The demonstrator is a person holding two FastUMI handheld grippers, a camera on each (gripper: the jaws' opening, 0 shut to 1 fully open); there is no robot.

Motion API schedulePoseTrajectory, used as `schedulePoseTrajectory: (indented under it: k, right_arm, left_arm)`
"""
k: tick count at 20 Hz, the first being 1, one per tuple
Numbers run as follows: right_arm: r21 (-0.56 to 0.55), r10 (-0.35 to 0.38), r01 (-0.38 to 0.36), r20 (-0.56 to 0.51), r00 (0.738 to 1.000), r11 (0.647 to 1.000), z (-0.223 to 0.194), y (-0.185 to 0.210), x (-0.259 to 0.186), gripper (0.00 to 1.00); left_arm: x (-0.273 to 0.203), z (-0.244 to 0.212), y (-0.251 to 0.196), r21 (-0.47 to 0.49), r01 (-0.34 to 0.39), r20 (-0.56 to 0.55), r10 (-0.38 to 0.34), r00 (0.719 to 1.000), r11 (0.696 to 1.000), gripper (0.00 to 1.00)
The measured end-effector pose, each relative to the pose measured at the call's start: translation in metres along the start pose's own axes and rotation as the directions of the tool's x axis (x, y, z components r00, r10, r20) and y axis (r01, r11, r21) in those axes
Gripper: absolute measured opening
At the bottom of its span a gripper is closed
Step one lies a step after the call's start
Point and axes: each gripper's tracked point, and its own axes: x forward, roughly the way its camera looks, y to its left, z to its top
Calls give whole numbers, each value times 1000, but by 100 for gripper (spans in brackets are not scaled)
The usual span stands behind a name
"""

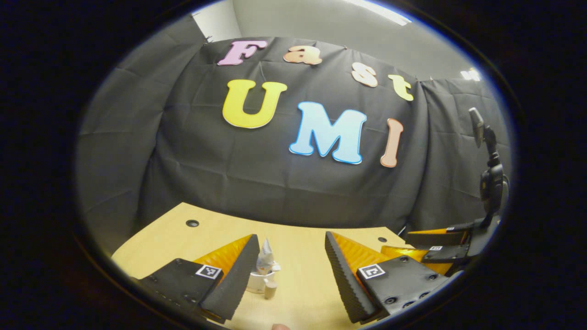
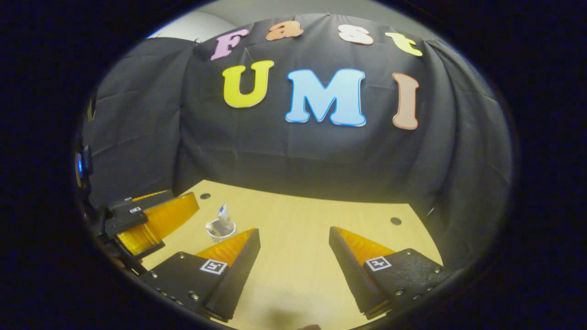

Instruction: Put the toothbrush and toothpaste on the desktop into the cup, then pick up the cup and place it on the coaster on the desktop.

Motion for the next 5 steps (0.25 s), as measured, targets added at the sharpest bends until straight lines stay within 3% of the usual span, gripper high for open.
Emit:
schedulePoseTrajectory:
  k: [5]
  right_arm:
    - [-51, -19, 27, 150, 989, 998, 25, -14, -33, 94]
  left_arm:
    - [-13, 9, -38, 25, -17, 44, 15, 999, 1000, 93]
